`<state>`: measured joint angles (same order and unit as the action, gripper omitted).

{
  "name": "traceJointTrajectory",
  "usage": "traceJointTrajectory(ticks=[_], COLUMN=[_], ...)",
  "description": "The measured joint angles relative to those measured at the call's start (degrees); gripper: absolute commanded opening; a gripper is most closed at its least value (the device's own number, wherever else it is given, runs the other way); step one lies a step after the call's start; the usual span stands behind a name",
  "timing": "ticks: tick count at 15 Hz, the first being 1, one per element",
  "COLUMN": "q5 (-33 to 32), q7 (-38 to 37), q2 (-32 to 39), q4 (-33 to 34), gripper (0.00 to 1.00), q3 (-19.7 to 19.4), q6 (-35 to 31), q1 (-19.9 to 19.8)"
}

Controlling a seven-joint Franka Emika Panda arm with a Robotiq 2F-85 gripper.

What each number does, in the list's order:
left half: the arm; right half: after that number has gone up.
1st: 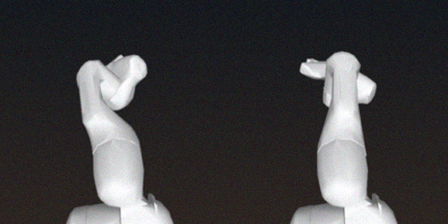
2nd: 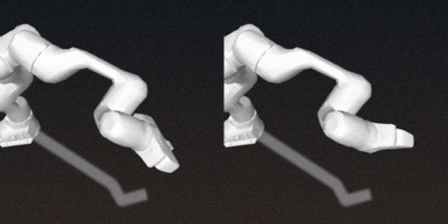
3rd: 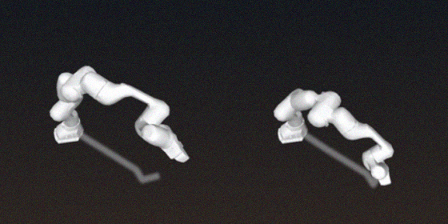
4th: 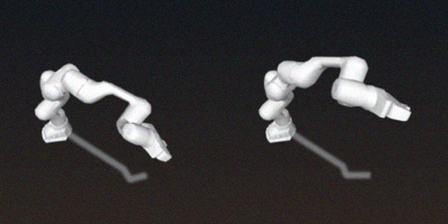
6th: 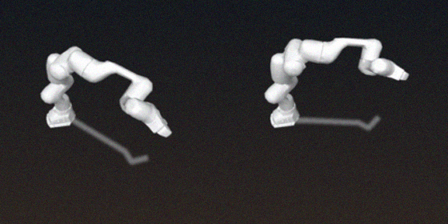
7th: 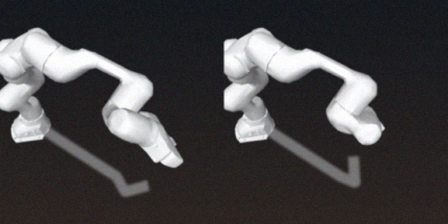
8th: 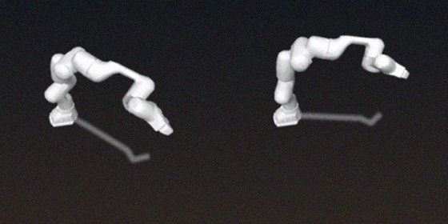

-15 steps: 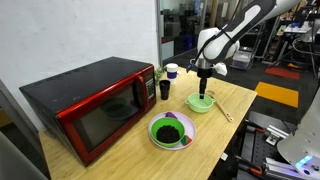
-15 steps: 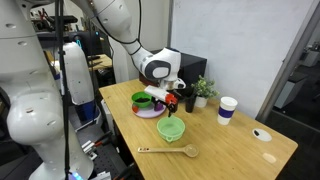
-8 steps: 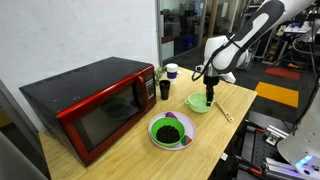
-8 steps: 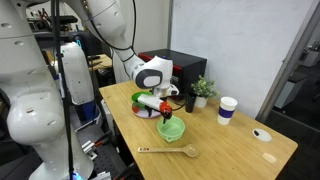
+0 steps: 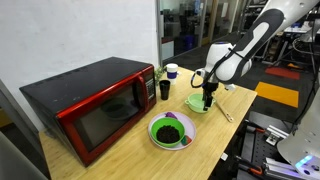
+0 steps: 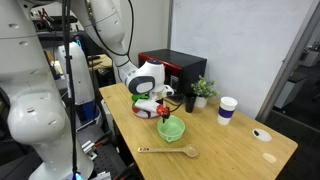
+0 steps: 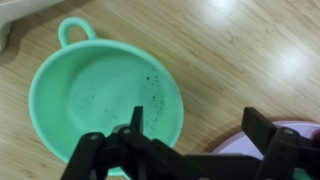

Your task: Move the green bowl and the white plate to the right on the table, then open the microwave door

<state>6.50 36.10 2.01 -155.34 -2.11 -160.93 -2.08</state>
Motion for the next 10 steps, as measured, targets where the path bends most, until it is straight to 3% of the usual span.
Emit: traceJointTrajectory(ticks=[7, 9, 10], q5=[-0.1, -1.8, -2.9], q7=[0.1, -0.7, -1.4], q2=[8.7, 11.1, 12.1], q4=[3.2, 4.9, 5.8], gripper=[1.00, 0.74, 0.67], q3=[1.6, 1.8, 1.8], q6=[-5.6, -6.6, -6.9], q1=[-0.5, -1.1, -1.4])
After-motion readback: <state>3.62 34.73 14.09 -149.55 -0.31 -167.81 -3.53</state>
